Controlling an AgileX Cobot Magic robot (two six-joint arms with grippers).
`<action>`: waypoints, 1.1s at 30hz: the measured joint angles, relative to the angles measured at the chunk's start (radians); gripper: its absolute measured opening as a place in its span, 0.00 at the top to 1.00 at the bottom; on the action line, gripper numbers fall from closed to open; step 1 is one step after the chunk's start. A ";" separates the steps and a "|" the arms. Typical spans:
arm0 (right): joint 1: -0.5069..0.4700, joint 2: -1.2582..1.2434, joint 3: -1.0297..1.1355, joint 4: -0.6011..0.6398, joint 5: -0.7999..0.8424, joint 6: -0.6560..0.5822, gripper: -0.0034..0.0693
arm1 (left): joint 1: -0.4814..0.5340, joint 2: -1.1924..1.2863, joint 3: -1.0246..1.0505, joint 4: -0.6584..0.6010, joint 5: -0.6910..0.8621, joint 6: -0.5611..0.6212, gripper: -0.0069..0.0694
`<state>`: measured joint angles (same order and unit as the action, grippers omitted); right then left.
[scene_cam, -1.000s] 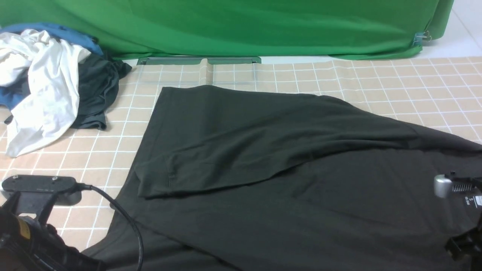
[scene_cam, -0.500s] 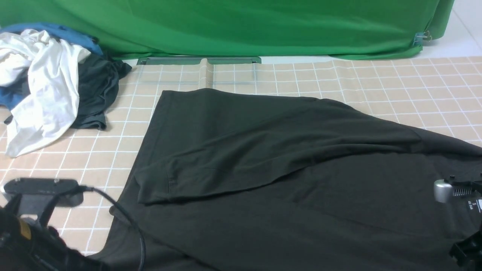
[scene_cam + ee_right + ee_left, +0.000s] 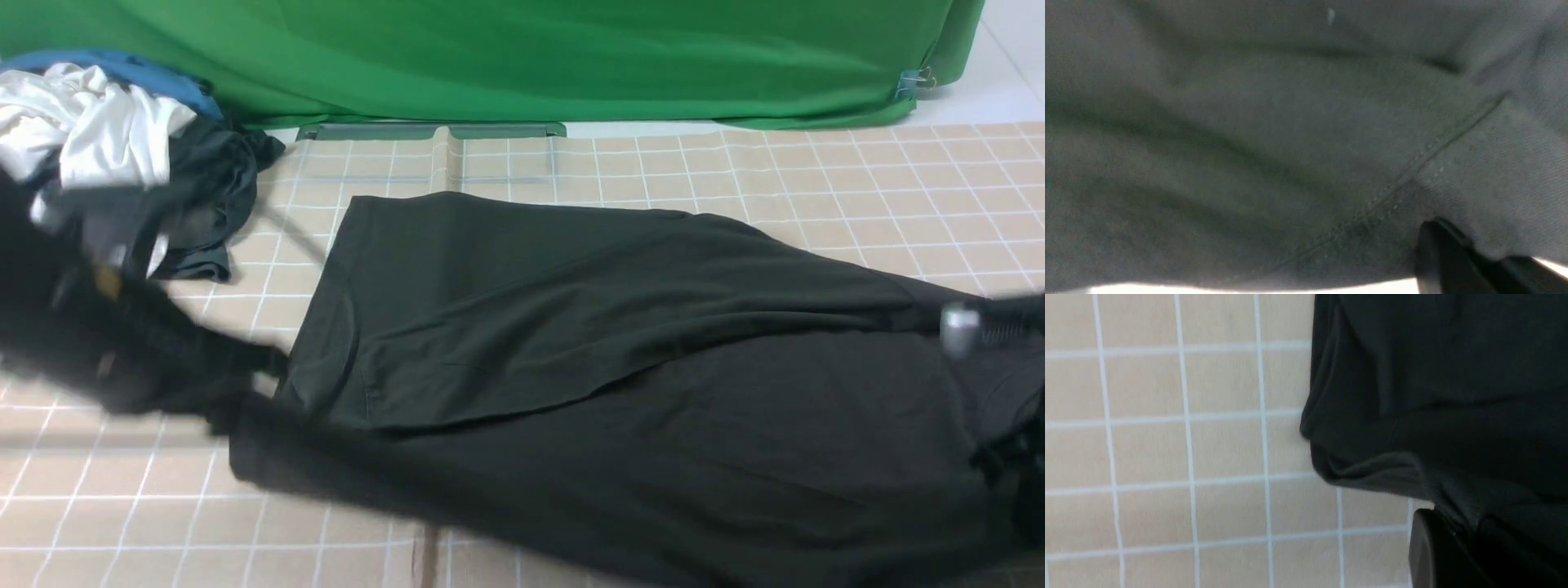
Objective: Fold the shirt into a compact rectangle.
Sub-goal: 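Fold the black garment in half by bringing its near edge over to the far edge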
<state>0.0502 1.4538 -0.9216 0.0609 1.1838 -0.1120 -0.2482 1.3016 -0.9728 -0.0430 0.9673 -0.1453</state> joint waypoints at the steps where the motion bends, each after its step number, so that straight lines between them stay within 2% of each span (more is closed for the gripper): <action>1: 0.000 0.010 -0.041 -0.001 0.006 0.000 0.87 | 0.010 0.040 -0.055 0.001 0.000 0.000 0.86; 9: -0.004 0.203 -0.292 -0.004 0.008 0.004 0.87 | 0.081 0.338 -0.417 -0.004 0.003 0.025 0.86; 14: -0.027 0.373 -0.472 -0.002 -0.018 0.031 0.87 | 0.087 0.536 -0.613 0.000 0.010 0.039 0.86; 19: -0.064 0.508 -0.604 -0.001 -0.048 0.050 0.87 | 0.087 0.689 -0.758 0.004 0.027 0.039 0.86; 22: -0.073 0.564 -0.657 -0.002 -0.097 0.070 0.84 | 0.087 0.747 -0.815 0.008 0.027 0.017 0.86; 25: -0.075 0.575 -0.695 -0.005 -0.107 0.126 0.70 | 0.091 0.782 -0.850 0.010 0.024 -0.042 0.86; 29: -0.071 0.563 -0.739 0.017 -0.014 0.161 0.44 | 0.095 0.789 -0.857 0.010 0.024 -0.081 0.86; 32: -0.032 0.528 -0.729 0.049 0.018 0.133 0.34 | 0.096 0.789 -0.858 0.008 0.032 -0.085 0.86; 33: -0.023 0.523 -0.728 0.056 0.018 0.129 0.34 | 0.096 0.789 -0.858 0.008 0.033 -0.085 0.86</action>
<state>0.0272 1.9766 -1.6493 0.1171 1.2018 0.0173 -0.1518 2.0907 -1.8312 -0.0351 1.0002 -0.2303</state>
